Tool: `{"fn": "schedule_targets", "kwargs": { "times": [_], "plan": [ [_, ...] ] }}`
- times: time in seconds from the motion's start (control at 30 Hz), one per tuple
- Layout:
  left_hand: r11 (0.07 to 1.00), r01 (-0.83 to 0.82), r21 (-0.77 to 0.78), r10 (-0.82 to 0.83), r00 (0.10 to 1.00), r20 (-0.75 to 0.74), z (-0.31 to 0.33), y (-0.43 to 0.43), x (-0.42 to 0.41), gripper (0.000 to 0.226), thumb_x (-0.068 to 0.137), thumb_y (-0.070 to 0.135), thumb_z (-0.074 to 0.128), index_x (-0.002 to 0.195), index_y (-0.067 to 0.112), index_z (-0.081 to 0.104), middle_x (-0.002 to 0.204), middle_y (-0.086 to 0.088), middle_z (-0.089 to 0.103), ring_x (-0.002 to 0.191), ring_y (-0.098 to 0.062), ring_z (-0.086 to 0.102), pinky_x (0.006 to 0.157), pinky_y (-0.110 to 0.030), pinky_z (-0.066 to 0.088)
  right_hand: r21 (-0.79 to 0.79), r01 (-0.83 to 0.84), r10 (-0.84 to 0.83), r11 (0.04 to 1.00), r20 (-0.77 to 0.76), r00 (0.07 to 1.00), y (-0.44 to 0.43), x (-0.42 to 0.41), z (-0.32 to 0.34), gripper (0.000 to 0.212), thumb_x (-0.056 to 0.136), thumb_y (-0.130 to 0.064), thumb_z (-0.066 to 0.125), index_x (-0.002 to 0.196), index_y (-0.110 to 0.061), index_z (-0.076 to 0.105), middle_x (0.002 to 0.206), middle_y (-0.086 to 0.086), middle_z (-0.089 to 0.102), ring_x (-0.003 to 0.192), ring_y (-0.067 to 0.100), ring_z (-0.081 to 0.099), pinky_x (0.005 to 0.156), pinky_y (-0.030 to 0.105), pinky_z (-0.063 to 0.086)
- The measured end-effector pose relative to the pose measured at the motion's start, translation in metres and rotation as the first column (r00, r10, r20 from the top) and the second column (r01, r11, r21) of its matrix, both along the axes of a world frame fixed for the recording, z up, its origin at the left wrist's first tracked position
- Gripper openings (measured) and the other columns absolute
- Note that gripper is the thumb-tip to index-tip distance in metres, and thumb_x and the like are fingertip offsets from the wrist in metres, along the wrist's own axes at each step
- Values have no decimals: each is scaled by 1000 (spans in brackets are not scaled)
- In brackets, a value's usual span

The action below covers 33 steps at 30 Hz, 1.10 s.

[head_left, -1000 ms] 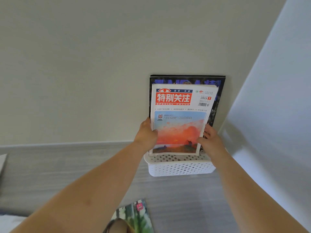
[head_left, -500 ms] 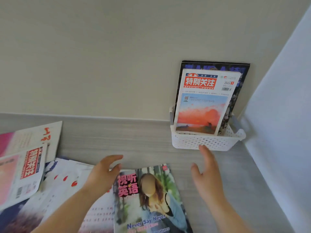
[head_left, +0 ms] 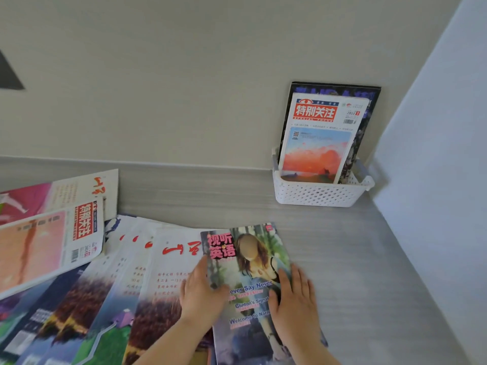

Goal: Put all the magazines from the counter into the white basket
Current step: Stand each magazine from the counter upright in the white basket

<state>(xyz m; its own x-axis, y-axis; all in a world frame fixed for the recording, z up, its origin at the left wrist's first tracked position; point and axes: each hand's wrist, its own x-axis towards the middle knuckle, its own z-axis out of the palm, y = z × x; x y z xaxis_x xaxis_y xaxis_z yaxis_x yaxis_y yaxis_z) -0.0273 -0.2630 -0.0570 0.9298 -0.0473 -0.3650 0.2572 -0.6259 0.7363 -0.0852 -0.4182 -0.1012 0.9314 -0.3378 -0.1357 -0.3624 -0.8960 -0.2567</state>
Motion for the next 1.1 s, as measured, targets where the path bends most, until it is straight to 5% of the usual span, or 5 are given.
{"fn": "schedule_targets", "kwargs": {
  "times": [0.13,0.47,0.7,0.9,1.1],
  "plan": [
    [842,-333,-424,249,938,-243,13,0,8,65,83,4,55,139,15,24,128,-11,47,107,-26,47,82,-32,42,-15,8,-7,1000,27,1000,1,1,-4,55,93,-42,17,144,-25,6,156,5,-1,143,21,-5,115,33,-7],
    [965,-45,-259,44,999,-9,18,-9,11,37,87,-3,41,120,14,40,78,3,55,57,-12,50,44,-19,35,243,51,-77,969,95,993,-16,3,8,63,90,-39,40,143,-21,10,155,-2,10,141,13,11,114,24,9],
    [906,30,-422,58,979,194,60,-21,46,38,86,-5,45,83,32,47,77,5,63,66,-13,58,54,-25,42,946,95,-511,310,81,856,-51,46,55,53,83,7,51,131,-10,36,102,7,60,87,19,59,76,24,51],
    [856,107,-506,107,921,375,96,-51,101,41,85,-8,43,78,32,44,75,7,60,68,-10,55,61,-18,43,882,-48,-507,469,312,804,-88,82,118,27,82,4,52,81,-20,65,70,-5,71,63,8,64,59,22,49],
    [830,183,-527,173,813,555,144,-108,160,42,80,-9,47,69,31,45,66,9,56,62,-6,53,55,-11,41,775,-119,-598,621,566,567,-135,134,172,17,82,-1,56,86,-16,65,71,-8,64,53,-12,58,59,8,49]
  ]
}}
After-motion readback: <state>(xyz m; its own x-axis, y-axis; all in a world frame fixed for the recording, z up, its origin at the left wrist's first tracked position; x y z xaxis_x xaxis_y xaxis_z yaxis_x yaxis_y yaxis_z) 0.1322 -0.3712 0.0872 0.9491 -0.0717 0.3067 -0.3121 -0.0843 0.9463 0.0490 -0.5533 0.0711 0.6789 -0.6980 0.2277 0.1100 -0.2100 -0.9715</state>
